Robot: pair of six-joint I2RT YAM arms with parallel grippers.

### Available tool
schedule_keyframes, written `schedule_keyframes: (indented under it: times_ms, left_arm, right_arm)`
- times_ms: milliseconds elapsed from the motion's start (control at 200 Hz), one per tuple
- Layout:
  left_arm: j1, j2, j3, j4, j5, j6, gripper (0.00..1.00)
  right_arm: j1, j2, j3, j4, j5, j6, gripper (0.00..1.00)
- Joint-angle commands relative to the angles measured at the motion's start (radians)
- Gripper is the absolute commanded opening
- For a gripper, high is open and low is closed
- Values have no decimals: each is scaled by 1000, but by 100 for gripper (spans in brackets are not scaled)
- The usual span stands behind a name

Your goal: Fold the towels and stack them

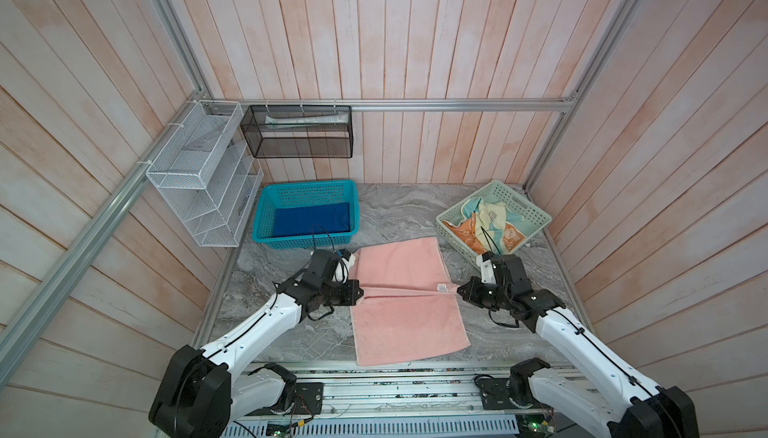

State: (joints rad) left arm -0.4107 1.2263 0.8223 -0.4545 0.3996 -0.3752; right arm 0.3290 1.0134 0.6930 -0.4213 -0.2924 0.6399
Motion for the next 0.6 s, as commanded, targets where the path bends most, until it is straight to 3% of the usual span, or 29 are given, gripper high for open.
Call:
schedule_keyframes:
  times_ms: [0, 150, 355, 485, 595]
  left_arm:
    - [86, 77, 230, -136, 2, 183, 0]
    - [202, 225, 604, -309, 56, 363, 0]
    - [259, 382, 983, -518, 71, 542, 0]
    - [253, 421, 1112, -597, 72, 607, 0]
    - [231, 401, 1107, -612, 37, 638, 0]
  right_arm:
    - [-39, 94, 205, 17, 55, -108, 0]
    - [-71, 249, 475, -5, 50, -199, 0]
    - [-131, 337, 679, -68, 33, -270, 0]
    - [-143, 339, 731, -119, 25, -290, 0]
    - [-149, 310, 716, -157, 30, -301, 0]
